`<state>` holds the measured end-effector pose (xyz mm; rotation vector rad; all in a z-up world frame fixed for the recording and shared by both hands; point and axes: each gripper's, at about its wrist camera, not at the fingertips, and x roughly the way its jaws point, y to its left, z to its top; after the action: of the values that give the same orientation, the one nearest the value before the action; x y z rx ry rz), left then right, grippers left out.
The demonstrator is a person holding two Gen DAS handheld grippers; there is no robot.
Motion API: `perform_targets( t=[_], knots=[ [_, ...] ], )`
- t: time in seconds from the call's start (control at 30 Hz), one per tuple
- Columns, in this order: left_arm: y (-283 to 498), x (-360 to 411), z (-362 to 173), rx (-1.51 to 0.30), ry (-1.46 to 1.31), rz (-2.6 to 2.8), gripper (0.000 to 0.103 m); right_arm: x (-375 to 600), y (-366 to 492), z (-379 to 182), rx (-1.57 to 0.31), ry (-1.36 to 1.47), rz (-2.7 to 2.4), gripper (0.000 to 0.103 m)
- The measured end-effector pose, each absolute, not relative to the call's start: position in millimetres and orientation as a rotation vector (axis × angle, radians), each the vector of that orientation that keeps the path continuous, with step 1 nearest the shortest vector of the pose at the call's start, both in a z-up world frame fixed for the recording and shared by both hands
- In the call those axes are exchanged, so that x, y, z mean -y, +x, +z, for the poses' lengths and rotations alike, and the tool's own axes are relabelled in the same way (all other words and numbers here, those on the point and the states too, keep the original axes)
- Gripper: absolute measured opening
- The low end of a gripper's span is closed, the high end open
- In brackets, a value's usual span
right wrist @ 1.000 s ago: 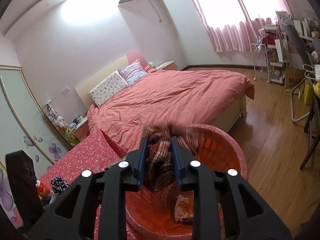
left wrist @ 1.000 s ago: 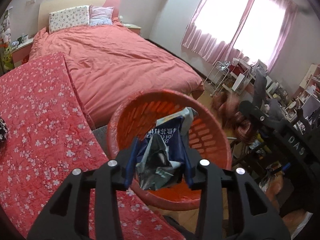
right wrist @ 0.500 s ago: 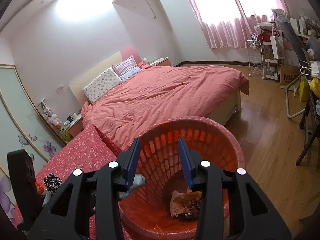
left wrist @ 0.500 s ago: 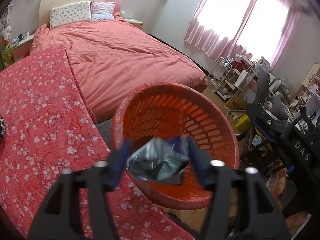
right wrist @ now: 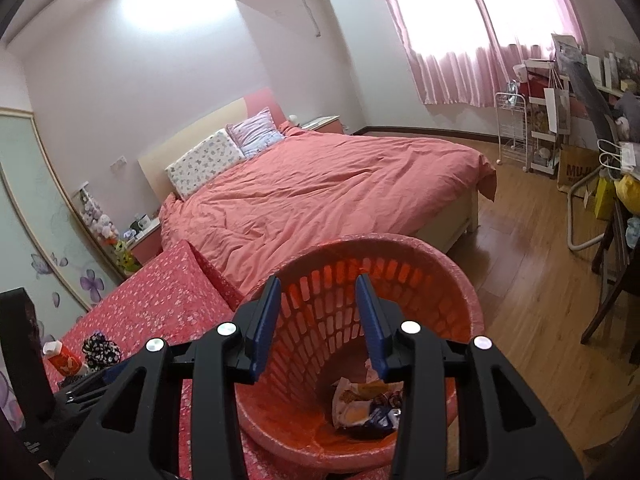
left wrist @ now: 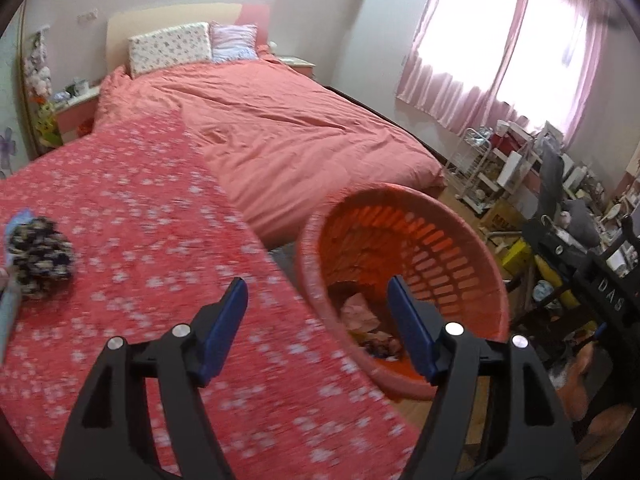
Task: Collect trash
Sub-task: 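Move both open tools back over the remaining trash on the bed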
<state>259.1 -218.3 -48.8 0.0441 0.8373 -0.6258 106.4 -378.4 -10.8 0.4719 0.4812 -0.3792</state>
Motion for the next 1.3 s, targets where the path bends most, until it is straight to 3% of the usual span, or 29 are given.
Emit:
perform_targets(
  t=[0.57,1.3],
  knots=[
    [264.8,61.5,-41.1,-0.784,0.023,-0.344,0.072,292.6,139.2,-2.7,-0.559,0.346,-0.219,0.040],
    [261.5,-162.0,-49.3,-0.769,-0.110,0.062,0.072,101.1,222.6,-32.6,-0.751,0.156,0.080,0.040]
  ],
)
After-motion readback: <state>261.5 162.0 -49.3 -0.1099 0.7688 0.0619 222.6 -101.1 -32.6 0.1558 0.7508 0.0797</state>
